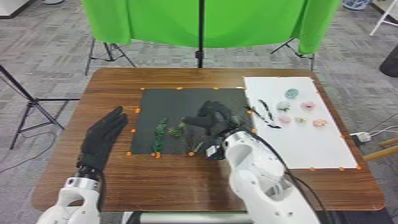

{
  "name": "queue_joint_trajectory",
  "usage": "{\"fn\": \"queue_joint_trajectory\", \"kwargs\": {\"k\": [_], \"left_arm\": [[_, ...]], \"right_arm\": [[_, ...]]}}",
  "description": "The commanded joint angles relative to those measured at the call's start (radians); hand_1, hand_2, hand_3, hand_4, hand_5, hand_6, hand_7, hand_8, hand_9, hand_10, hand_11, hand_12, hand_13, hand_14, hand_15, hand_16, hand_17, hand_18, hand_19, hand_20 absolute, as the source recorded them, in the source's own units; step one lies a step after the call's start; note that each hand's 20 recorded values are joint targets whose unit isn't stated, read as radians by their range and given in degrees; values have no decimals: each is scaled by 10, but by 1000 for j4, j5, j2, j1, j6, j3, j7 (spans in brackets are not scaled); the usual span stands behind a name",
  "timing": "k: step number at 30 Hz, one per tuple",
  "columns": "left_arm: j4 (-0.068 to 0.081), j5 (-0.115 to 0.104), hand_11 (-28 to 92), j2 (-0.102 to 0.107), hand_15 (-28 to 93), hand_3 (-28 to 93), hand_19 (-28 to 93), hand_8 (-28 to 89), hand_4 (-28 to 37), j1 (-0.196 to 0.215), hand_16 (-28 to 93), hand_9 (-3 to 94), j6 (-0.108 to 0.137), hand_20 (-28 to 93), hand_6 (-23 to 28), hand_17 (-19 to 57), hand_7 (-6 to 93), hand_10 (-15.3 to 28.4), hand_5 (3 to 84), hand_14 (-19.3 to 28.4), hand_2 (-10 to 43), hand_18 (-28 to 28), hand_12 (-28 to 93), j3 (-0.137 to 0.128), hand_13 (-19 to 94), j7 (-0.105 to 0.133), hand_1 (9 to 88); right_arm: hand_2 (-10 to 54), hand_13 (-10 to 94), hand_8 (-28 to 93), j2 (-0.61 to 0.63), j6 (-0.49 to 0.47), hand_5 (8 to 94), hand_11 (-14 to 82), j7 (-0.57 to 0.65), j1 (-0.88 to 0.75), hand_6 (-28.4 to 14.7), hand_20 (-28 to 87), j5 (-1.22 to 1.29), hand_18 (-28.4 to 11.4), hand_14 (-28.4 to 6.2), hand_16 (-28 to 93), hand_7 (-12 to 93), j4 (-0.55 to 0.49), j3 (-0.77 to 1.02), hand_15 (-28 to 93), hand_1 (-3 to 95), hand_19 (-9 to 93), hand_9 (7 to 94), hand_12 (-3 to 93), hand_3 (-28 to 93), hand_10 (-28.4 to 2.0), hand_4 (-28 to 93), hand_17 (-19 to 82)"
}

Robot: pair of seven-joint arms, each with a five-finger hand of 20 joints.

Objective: Arrange flowers

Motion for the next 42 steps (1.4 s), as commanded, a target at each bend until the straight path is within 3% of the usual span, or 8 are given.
{"fn": "queue_joint_trajectory", "kwargs": {"k": [1, 5, 10, 15, 24, 37, 42], "left_arm": [[1, 2, 92, -7, 70, 656, 7, -45, -215, 10, 17, 382, -10, 162, 49, 24, 45, 122, 419, 137, -79, 106, 130, -5, 282, -12, 231], [1, 3, 92, -8, 70, 656, 7, -45, -215, 10, 17, 383, -5, 162, 49, 24, 44, 122, 419, 137, -79, 106, 130, -3, 283, -8, 231], [1, 6, 93, -12, 70, 657, 7, -45, -214, 11, 17, 383, -11, 162, 49, 24, 44, 122, 419, 137, -80, 106, 130, 0, 282, -11, 232], [-1, 6, 92, -14, 70, 656, 7, -45, -214, 13, 17, 383, -6, 162, 50, 24, 44, 122, 419, 137, -79, 105, 130, -2, 283, -10, 233], [-3, 6, 93, -16, 70, 656, 7, -45, -213, 18, 17, 383, -5, 162, 49, 24, 45, 122, 420, 137, -80, 105, 130, -6, 284, -11, 233], [-1, 5, 92, -19, 70, 658, 7, -45, -211, 23, 17, 383, -16, 162, 52, 24, 41, 121, 420, 138, -82, 105, 130, -10, 283, -3, 232], [1, 7, 92, -20, 70, 658, 7, -45, -211, 16, 17, 383, -15, 162, 52, 23, 41, 122, 421, 138, -83, 105, 130, -7, 282, -9, 233]], "right_arm": [[3, 885, -66, 63, 152, 696, 293, 73, 16, -23, 514, -16, -130, -53, 324, 142, 20, 119, 549, 283, 932, 846, 245, 548, -141, -111, 603], [-49, 864, -65, 98, 138, 677, 230, 98, 75, -27, 495, -75, -129, -58, 324, 139, 63, 203, 549, 313, 932, 804, 230, 575, -146, -111, 589], [-93, 853, -63, 124, 29, 670, 268, 121, 110, -28, 505, -139, -131, -60, 323, 141, 99, 257, 565, 324, 932, 791, 256, 590, -148, -120, 583], [-95, 858, -64, 128, -74, 681, 304, 127, 121, -37, 521, -177, -124, -56, 318, 132, 136, 271, 591, 309, 932, 809, 264, 566, -146, -129, 602], [-95, 885, -65, 123, -158, 704, 349, 131, 136, -44, 552, -218, -110, -44, 321, 121, 199, 269, 600, 296, 932, 829, 280, 531, -139, -136, 639], [-95, 903, -66, 113, -189, 740, 361, 91, 89, -53, 558, -269, -95, -35, 332, 122, 224, 248, 590, 284, 932, 858, 279, 498, -137, -146, 664], [-95, 907, -61, 113, -205, 768, 368, 61, 70, -48, 555, -338, -92, -33, 338, 150, 244, 214, 583, 367, 932, 860, 282, 499, -132, -162, 665]]}}
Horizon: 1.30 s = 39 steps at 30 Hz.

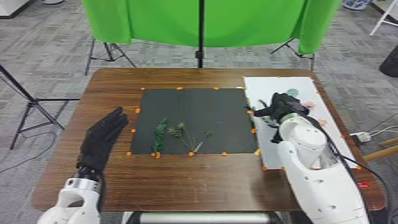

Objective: Arrange flowers

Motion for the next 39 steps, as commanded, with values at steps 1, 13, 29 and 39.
{"fn": "queue_joint_trajectory", "kwargs": {"k": [1, 13, 29, 39], "left_arm": [[3, 5, 92, -11, 70, 656, 7, -45, -212, 8, 17, 383, -13, 162, 53, 23, 41, 121, 421, 138, -82, 105, 130, -2, 282, -9, 235], [3, 2, 91, -12, 70, 654, 7, -44, -204, 7, 17, 383, -11, 162, 55, 24, 39, 122, 421, 138, -82, 105, 130, -4, 282, -14, 238], [1, 1, 92, -7, 69, 656, 7, -44, -203, 9, 17, 383, -14, 162, 55, 24, 40, 122, 421, 137, -82, 105, 130, -1, 282, -19, 240], [0, 0, 92, -5, 70, 657, 7, -44, -204, 11, 17, 383, -13, 162, 56, 24, 38, 123, 422, 137, -83, 104, 130, -3, 282, -22, 238]], "right_arm": [[-95, 910, -58, -7, -40, 770, 373, -48, -56, -46, 554, -96, -91, -31, 338, 159, 28, -55, 581, 390, 932, 860, 283, 505, -130, -162, 666], [-95, 937, 211, -17, 60, 831, 440, -71, -67, -19, 601, -97, -89, -19, 322, 253, 62, -61, 630, 633, 932, 902, 277, 429, -102, -38, 709], [-95, 937, 221, 77, 330, 805, 541, -60, -49, -27, 682, 137, -99, -11, 327, 368, -149, -89, 700, 562, 932, 885, 268, 561, -100, 20, 727], [-95, 937, 216, 55, 295, 804, 546, -52, -107, -28, 684, 236, -98, -11, 326, 378, -248, -176, 702, 556, 932, 886, 262, 573, -100, 26, 729]]}}
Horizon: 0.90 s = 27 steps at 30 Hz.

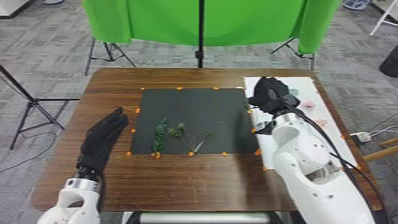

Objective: Arrange flowers

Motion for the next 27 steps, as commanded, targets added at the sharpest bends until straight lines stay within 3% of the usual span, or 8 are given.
{"fn": "queue_joint_trajectory", "kwargs": {"k": [1, 5, 12, 27], "left_arm": [[1, 0, 92, -3, 70, 657, 7, -44, -204, 9, 17, 383, -11, 162, 56, 24, 38, 123, 422, 137, -82, 104, 130, 0, 282, -16, 238], [2, 3, 92, -5, 70, 655, 7, -44, -204, 8, 17, 383, -20, 162, 56, 24, 38, 122, 421, 138, -81, 104, 130, 2, 282, -17, 239], [2, 3, 92, -5, 70, 654, 7, -44, -204, 7, 17, 383, -14, 162, 56, 24, 38, 121, 421, 137, -80, 105, 130, 0, 282, -14, 239], [2, 5, 92, -8, 70, 658, 7, -44, -203, 9, 17, 382, -14, 162, 55, 24, 39, 123, 420, 138, -83, 105, 130, -1, 282, -13, 238]], "right_arm": [[-95, 937, 216, -41, -16, 804, 546, 4, -55, -28, 685, 47, -99, -11, 326, 379, -47, -69, 702, 556, 932, 887, 262, 574, -100, 27, 730], [-95, 937, 217, -47, -30, 804, 547, -17, -86, -29, 686, 43, -99, -11, 325, 380, -44, -88, 703, 555, 932, 886, 261, 574, -101, 26, 731], [-95, 937, 218, -11, -91, 798, 547, -78, -109, -31, 690, 49, -100, -11, 329, 382, -36, -65, 698, 557, 932, 882, 262, 574, -99, 9, 722], [-95, 899, 209, 33, -205, 787, 505, -80, -118, -16, 686, 44, -114, -21, 351, 333, -48, -14, 695, 563, 932, 861, 293, 566, -101, -73, 670]]}}
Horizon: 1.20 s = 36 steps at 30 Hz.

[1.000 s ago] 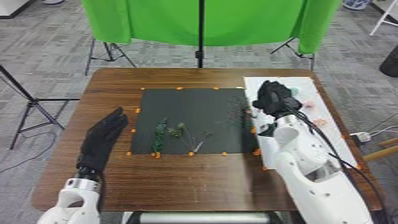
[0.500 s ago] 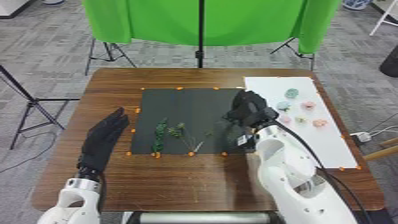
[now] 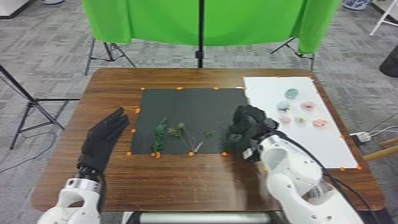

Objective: Arrange flowers

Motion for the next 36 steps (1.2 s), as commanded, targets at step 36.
{"fn": "queue_joint_trajectory", "kwargs": {"k": [36], "left_arm": [[4, 1, 91, -9, 69, 660, 7, -44, -205, 4, 17, 383, -12, 162, 55, 23, 39, 121, 421, 138, -81, 105, 130, 5, 281, -8, 234]], "right_arm": [[134, 887, -83, -66, -272, 728, 456, 60, 84, -12, 661, 113, -148, -58, 339, 137, 28, 26, 680, 204, 932, 866, 291, 720, -139, 147, 641]]}}
